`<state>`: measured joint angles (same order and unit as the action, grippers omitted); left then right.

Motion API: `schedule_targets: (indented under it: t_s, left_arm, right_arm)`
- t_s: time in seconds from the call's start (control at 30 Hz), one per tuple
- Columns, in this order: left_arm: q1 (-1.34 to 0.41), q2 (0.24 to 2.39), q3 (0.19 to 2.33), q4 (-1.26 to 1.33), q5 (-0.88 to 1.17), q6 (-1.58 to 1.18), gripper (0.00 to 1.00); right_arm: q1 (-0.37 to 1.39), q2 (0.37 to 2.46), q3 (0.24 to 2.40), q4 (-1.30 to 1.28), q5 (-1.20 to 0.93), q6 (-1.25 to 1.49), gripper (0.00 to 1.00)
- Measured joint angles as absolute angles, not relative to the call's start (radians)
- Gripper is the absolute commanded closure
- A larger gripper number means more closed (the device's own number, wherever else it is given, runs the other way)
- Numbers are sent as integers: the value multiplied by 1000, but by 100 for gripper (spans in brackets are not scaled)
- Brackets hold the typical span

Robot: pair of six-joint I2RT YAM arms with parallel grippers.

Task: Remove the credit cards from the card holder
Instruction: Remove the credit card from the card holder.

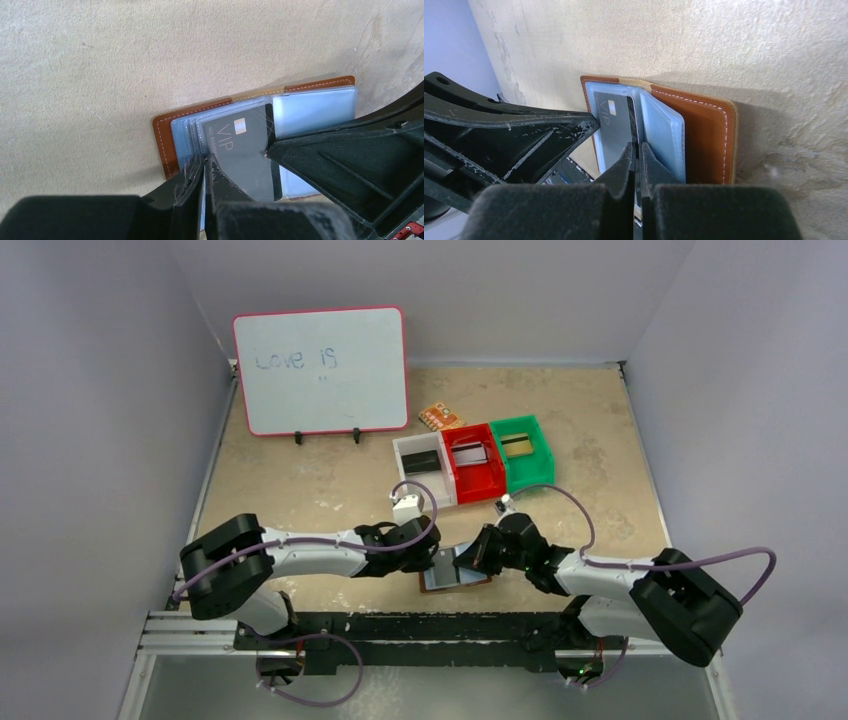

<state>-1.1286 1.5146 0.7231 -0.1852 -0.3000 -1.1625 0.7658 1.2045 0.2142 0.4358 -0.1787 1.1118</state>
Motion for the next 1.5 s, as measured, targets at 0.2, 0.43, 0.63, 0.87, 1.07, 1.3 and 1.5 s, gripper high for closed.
schedule_targets:
  t_s: [0.2,0.43,0.63,0.87,1.07,1.3,1.5]
  left_arm:
    - [-1129,1523,727,-175,-302,-1163,100]
    - [-1134,1527,728,-167,-311,-1163,100]
    - [-1135,1534,728,-167,-318,-1161,100]
    - [-1135,1535,728,-165,-319,-1161,100]
    - [-1135,1523,728,-175,-324,-1163,91]
    - [-1135,1440,727,-214,-334,-1161,86]
    - [-1135,1419,728,-152,-296,-1151,86]
  right_arm:
    - [747,1189,194,450,-187,1126,100]
    - [745,1151,192,401,-172,1133,100]
    - [745,1122,211,317,-144,1131,100]
    - [745,1112,233,263,-132,1119,99]
    - [745,1122,257,231,-123,1092,99]
    - [745,1168,258,267,-128,1092,98]
    - [745,1172,258,276,-129,1092,98]
